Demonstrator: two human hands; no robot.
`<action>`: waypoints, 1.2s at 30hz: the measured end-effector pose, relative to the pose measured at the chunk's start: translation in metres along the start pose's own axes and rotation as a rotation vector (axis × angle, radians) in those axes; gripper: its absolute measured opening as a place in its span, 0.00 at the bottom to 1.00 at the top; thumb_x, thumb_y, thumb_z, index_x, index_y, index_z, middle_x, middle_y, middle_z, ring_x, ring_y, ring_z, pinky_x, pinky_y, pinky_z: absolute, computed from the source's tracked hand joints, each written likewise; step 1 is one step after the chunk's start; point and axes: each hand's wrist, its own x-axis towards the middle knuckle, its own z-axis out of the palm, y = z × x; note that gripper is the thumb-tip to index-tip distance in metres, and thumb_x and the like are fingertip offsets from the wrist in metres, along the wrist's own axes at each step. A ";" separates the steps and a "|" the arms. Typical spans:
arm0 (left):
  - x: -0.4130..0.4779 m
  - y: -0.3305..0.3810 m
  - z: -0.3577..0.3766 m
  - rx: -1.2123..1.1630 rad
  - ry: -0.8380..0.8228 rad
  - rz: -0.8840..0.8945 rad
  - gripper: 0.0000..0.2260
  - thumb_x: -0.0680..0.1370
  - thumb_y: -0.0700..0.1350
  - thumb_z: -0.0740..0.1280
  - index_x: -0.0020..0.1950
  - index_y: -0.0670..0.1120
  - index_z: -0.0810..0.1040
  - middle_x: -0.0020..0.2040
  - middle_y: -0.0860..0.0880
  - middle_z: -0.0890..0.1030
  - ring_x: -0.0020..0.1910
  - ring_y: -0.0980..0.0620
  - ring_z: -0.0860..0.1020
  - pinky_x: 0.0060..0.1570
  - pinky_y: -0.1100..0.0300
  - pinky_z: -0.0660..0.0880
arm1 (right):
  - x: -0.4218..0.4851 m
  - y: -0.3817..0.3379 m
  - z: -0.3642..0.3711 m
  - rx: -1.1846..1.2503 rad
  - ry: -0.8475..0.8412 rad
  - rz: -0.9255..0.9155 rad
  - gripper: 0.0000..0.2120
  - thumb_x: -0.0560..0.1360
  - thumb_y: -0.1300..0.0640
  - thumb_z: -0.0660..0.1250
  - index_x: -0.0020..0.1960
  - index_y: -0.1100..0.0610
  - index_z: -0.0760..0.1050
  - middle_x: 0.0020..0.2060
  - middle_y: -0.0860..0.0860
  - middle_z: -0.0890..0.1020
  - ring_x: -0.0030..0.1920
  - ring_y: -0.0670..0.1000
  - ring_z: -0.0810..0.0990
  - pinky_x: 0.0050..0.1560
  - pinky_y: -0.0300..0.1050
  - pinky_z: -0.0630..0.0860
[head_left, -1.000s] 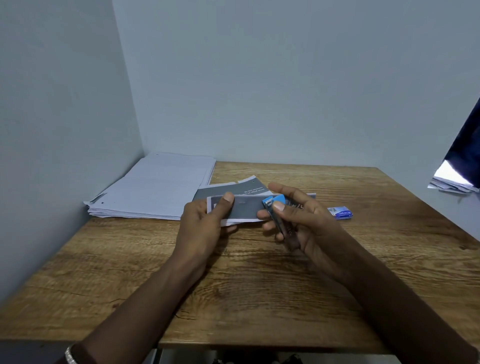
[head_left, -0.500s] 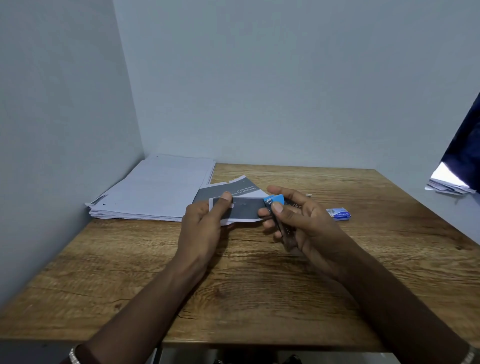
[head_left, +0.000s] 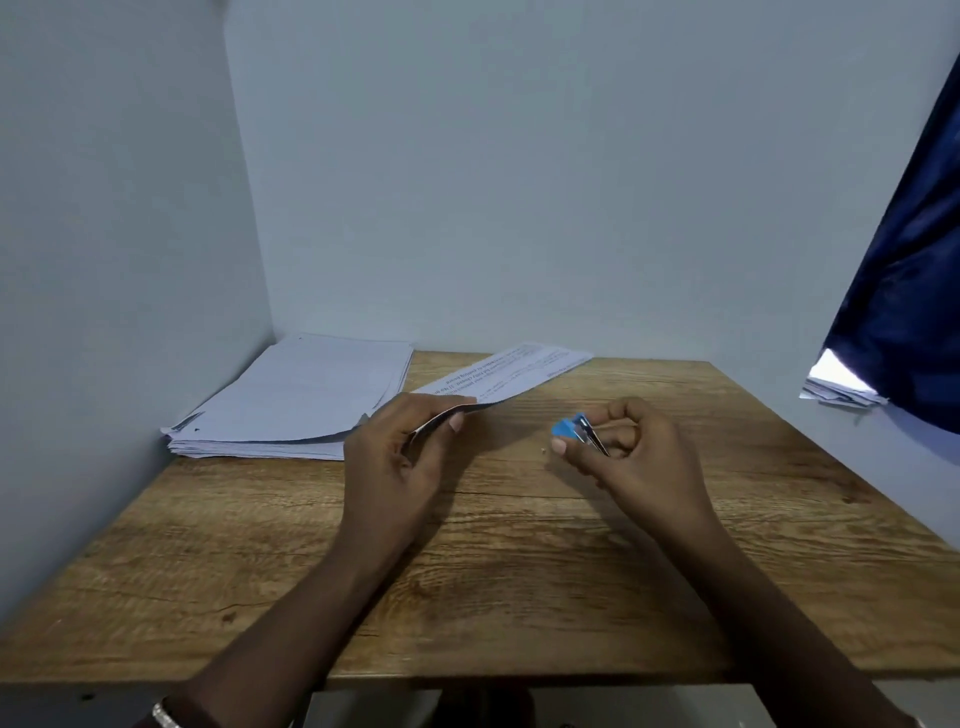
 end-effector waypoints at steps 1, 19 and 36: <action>0.000 0.001 0.000 -0.002 0.005 0.018 0.07 0.78 0.39 0.71 0.53 0.47 0.86 0.49 0.54 0.86 0.51 0.58 0.82 0.49 0.64 0.75 | 0.001 0.004 -0.008 -0.122 0.031 0.021 0.21 0.61 0.44 0.83 0.47 0.50 0.79 0.38 0.46 0.86 0.37 0.43 0.84 0.33 0.38 0.74; -0.030 0.019 -0.013 0.393 -0.228 0.129 0.27 0.73 0.26 0.66 0.69 0.44 0.79 0.67 0.45 0.81 0.67 0.47 0.78 0.66 0.63 0.67 | 0.012 0.018 0.007 -0.677 0.143 -0.104 0.06 0.70 0.57 0.71 0.44 0.57 0.76 0.37 0.52 0.81 0.38 0.53 0.75 0.32 0.44 0.66; -0.025 0.031 0.005 0.987 -0.507 0.020 0.29 0.81 0.43 0.61 0.81 0.50 0.55 0.79 0.50 0.68 0.65 0.49 0.79 0.49 0.53 0.79 | 0.035 0.021 0.026 -0.702 0.031 -0.100 0.14 0.76 0.50 0.69 0.39 0.59 0.78 0.36 0.52 0.82 0.38 0.51 0.79 0.37 0.45 0.73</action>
